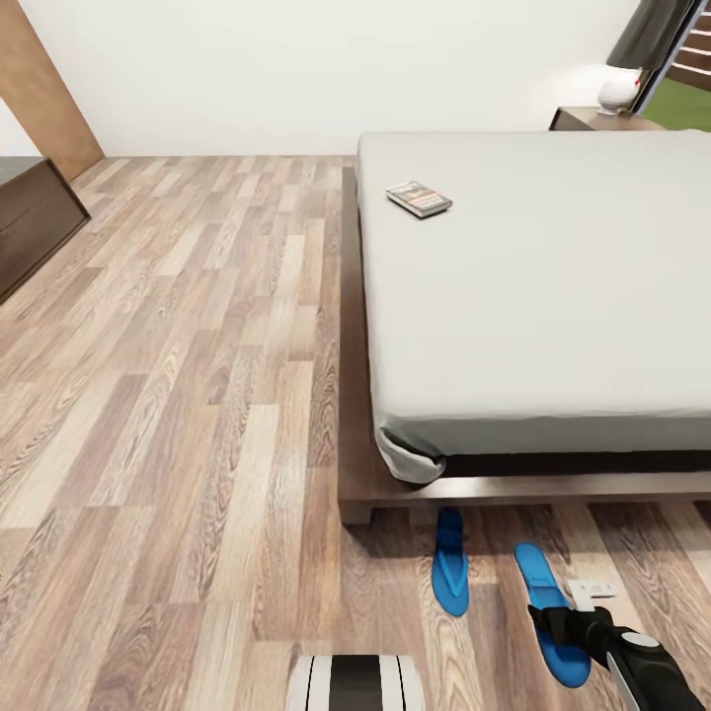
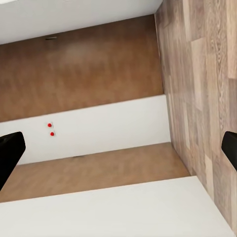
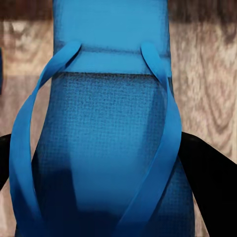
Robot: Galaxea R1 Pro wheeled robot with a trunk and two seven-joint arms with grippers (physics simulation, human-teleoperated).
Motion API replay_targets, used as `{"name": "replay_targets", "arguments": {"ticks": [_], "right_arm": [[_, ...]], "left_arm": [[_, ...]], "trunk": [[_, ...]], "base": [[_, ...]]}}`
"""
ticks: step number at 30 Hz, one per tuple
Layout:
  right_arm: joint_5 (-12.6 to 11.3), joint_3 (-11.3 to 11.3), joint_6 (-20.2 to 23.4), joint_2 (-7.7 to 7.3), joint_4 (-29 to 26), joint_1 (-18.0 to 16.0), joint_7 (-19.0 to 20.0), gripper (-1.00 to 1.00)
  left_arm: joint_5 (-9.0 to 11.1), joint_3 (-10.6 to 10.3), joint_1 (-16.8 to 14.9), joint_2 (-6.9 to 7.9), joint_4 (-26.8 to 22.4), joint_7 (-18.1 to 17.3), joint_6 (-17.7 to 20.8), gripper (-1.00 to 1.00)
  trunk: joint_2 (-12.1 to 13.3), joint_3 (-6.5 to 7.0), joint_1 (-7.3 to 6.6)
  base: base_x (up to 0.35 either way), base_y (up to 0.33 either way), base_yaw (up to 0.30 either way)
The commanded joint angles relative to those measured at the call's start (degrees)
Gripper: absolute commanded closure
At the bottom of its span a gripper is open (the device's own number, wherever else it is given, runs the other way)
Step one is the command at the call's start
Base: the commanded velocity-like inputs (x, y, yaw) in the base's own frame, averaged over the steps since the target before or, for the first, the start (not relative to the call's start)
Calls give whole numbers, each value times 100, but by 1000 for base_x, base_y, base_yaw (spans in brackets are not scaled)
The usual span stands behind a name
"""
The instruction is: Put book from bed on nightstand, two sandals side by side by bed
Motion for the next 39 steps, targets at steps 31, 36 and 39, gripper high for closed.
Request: {"name": "replay_targets", "arguments": {"ticks": [31, 36, 39], "right_arm": [[46, -30, 32, -24, 128, -13, 41, 100], [40, -64, 27, -53, 129, -22, 41, 100], [38, -241, 14, -79, 129, -25, 41, 100]], "left_arm": [[35, -40, -2, 1, -7, 93, -30, -100], [38, -42, -2, -1, -11, 105, -34, -100], [35, -43, -2, -5, -12, 106, -32, -100]], "trunk": [[-2, -4, 0], [-6, -70, 8], [-7, -92, 11]], "base": [[23, 67, 0], [0, 0, 0], [0, 0, 0]]}}
